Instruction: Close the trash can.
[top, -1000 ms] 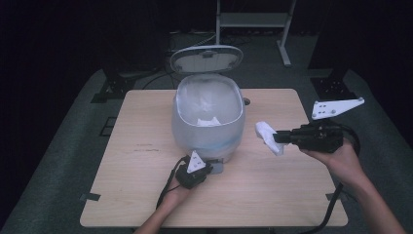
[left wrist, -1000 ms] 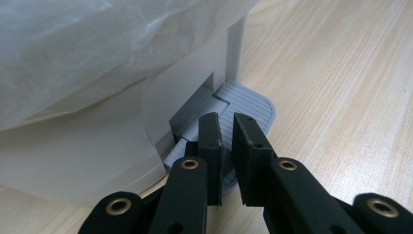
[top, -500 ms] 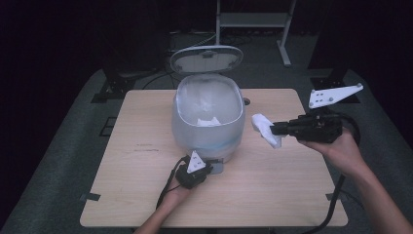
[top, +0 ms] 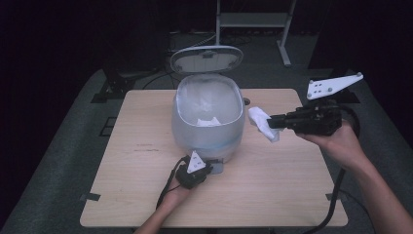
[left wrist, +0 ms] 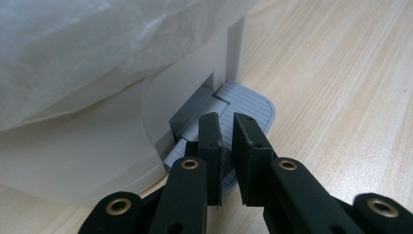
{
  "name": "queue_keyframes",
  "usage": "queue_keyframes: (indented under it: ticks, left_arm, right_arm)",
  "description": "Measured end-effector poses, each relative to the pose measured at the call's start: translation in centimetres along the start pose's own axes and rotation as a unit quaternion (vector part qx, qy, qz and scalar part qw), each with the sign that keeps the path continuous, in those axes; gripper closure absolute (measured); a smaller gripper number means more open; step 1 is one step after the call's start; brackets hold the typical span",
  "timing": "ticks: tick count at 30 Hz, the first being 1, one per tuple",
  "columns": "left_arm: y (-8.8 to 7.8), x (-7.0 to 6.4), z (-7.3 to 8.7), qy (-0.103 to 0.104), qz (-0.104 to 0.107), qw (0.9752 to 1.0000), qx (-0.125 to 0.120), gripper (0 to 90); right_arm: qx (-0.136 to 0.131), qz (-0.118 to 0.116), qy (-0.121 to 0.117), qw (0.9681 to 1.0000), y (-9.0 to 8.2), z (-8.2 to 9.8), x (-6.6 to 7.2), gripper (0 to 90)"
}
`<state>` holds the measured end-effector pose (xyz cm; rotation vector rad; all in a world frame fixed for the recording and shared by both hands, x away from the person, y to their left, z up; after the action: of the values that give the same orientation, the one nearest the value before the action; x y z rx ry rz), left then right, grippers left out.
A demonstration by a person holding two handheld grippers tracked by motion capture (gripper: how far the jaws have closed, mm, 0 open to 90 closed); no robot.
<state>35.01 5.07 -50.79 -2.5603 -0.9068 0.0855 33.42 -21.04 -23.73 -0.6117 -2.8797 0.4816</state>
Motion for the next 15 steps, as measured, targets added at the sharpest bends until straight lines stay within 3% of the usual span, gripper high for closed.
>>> queue_keyframes:
  ticks: [15]
  left_arm:
    - [0.0, 0.0, 0.0, 0.0, 0.001, 1.0, 0.0, 82.4]
  right_arm:
    - [-0.006, -0.004, -0.01, 0.9999, 0.7, -2.5, 0.2, 86.6]
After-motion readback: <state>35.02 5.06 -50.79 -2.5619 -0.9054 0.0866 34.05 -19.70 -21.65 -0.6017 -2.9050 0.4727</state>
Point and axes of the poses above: each handheld gripper's, and its own axes: y roughly forward along the jaws, z roughly out of its underside, x roughly to its left, the point moved 5 cm from there along y, roughly forward along the jaws, and after that the axes turned 10 degrees about -x, right-handed, at the moved point
